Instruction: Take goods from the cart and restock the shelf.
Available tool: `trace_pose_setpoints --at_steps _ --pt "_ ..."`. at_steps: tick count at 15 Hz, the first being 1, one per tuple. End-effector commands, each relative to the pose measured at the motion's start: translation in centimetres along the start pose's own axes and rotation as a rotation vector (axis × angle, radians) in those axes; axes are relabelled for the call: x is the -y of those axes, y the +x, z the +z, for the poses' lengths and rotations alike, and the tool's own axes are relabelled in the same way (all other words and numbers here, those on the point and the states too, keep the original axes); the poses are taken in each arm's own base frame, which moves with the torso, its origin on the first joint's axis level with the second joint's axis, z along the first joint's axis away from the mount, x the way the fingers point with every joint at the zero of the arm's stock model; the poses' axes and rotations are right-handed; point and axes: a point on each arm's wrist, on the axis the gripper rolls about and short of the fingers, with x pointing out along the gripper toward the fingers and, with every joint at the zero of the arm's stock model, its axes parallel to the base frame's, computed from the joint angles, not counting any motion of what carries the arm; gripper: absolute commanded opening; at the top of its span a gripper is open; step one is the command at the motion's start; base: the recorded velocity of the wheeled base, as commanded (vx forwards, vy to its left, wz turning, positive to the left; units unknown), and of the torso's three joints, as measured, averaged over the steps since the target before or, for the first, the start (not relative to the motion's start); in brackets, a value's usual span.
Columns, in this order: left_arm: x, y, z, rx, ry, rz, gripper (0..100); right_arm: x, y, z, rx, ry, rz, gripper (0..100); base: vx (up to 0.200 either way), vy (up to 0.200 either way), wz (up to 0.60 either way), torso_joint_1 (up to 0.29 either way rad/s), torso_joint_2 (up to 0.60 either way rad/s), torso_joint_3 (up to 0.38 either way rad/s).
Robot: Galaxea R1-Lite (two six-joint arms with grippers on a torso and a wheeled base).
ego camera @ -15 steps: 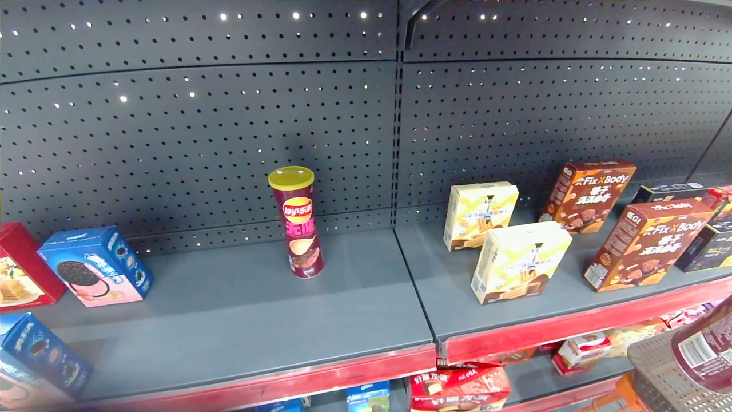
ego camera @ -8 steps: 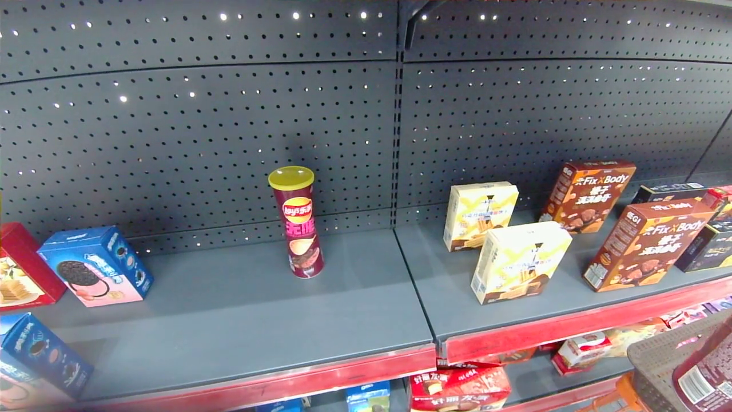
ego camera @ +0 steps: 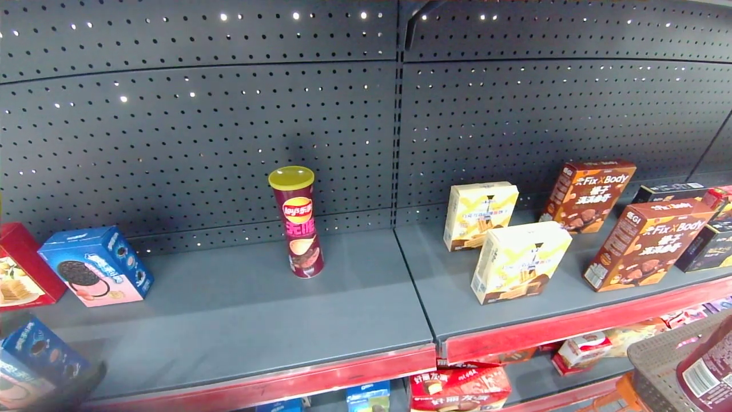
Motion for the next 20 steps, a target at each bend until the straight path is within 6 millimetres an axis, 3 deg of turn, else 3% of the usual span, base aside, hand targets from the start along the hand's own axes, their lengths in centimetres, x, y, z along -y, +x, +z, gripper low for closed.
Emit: trace_pose_setpoints --at_steps 1,5,8,9,12,14,16,20 --pt "-2.7 12.7 3.0 -0.21 -0.011 -0.147 100 0.1 0.1 0.1 -0.004 0.002 -0.012 0 0.0 0.0 0.0 0.0 0.0 0.0" --pt "-2.3 18.6 2.5 -0.273 0.0 -0.248 100 0.0 0.6 0.0 -0.025 0.009 -0.014 0 0.0 0.0 0.0 0.0 0.0 0.0" --pt "-1.5 19.7 2.8 -0.265 0.031 -0.206 100 0.0 0.5 -0.1 -0.023 0.021 -0.012 0 0.0 0.0 0.0 0.0 0.0 0.0" --pt "-1.7 19.7 2.2 -0.293 0.045 -0.129 100 0.0 0.4 -0.1 -0.018 0.035 -0.012 0 0.0 0.0 0.0 0.0 0.0 0.0" --pt "-1.9 21.2 1.0 -0.318 0.035 -0.124 100 0.0 0.3 0.2 -0.007 0.036 -0.013 0 0.0 0.0 0.0 0.0 0.0 0.0" --pt "-2.1 24.1 0.1 -0.226 0.049 -0.11 100 0.1 0.3 0.3 -0.004 0.036 -0.014 0 0.0 0.0 0.0 0.0 0.0 0.0" --pt "-2.3 24.3 -0.2 -0.203 0.051 -0.096 100 0.1 0.3 0.3 -0.003 0.036 -0.015 0 0.0 0.0 0.0 0.0 0.0 0.0" --pt "-2.2 23.5 -2.7 -0.234 0.034 -0.103 100 0.1 0.3 0.4 0.0 0.038 -0.019 0 0.0 0.0 0.0 0.0 0.0 0.0"
